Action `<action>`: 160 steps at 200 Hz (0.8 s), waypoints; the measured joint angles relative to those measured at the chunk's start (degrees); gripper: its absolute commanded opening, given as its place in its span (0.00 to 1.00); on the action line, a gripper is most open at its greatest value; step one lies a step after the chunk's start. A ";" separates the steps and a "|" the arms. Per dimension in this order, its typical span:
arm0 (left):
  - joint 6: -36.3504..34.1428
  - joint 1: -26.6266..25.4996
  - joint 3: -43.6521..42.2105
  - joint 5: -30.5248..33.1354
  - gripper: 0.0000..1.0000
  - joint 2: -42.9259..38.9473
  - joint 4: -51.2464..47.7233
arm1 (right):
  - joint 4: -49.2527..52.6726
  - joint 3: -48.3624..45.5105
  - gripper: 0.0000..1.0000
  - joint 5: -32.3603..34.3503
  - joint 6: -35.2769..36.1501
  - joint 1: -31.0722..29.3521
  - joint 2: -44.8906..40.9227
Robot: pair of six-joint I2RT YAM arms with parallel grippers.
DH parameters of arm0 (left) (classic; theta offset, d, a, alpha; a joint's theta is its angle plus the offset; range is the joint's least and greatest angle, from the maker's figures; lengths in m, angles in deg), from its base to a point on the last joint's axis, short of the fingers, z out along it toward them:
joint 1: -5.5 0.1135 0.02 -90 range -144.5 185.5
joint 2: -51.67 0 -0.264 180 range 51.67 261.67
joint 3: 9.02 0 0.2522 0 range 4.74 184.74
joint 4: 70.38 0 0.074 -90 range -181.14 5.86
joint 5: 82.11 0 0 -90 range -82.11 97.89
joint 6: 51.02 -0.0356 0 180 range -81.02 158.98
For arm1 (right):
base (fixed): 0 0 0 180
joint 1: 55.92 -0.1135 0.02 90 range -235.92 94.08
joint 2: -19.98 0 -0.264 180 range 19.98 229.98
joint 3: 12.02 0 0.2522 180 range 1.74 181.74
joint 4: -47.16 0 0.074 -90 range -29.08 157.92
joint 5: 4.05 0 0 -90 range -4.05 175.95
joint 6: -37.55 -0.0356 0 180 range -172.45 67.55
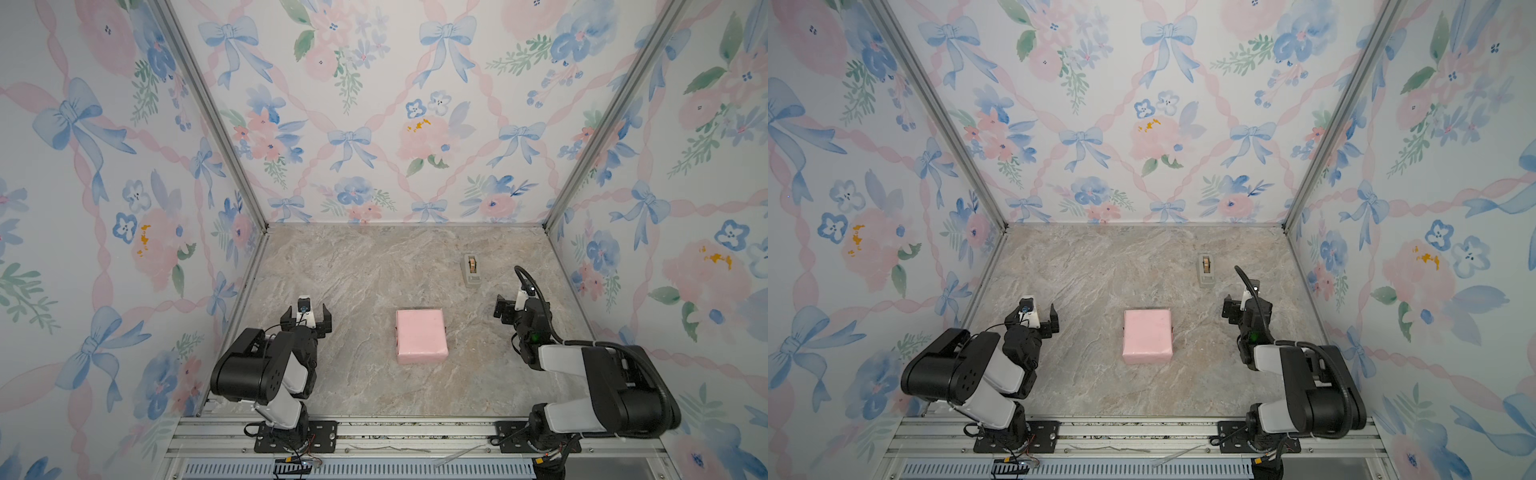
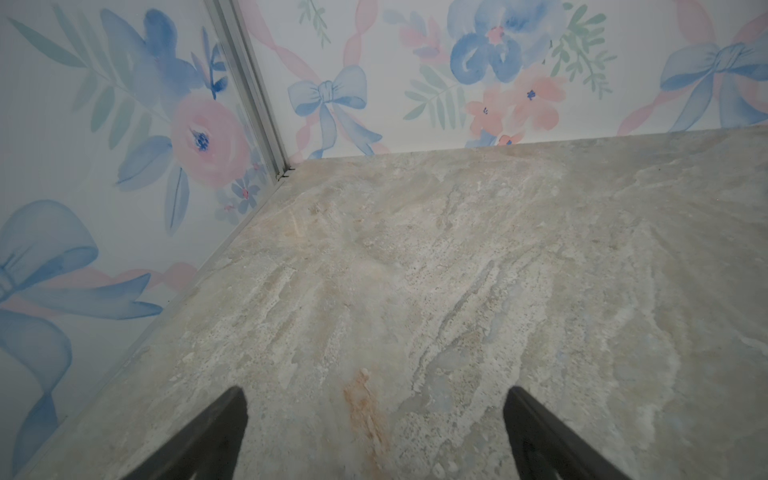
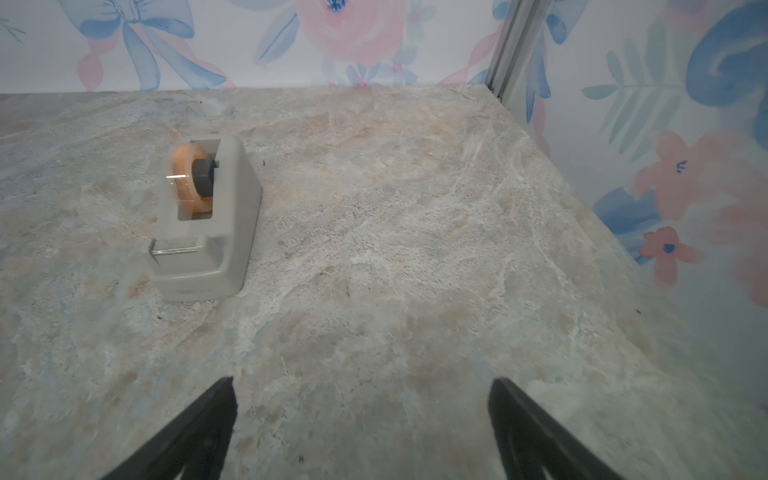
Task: Wrap the gift box in paper
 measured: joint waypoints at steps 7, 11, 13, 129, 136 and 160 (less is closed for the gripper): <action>0.13 0.33 0.85 -0.83 0.98 -0.94 -1.14 | -1.07 -0.02 0.96 -0.87 -0.09 0.55 1.75; 0.37 0.81 1.92 -1.36 0.98 -1.44 -2.05 | -0.90 -0.02 0.96 -1.44 -0.17 0.94 2.12; 0.39 0.92 2.36 -1.57 0.98 -1.60 -2.27 | -0.94 -0.02 0.96 -1.64 -0.17 1.07 2.21; 3.48 5.03 10.03 -5.31 0.98 -2.34 -9.86 | -0.28 4.50 0.96 -5.81 0.74 1.27 2.29; 3.48 5.03 10.03 -5.31 0.98 -2.34 -9.86 | -0.28 4.50 0.96 -5.86 0.83 1.27 2.29; 3.48 5.03 10.03 -5.31 0.98 -2.34 -9.86 | -0.28 4.50 0.96 -6.10 0.87 1.29 2.29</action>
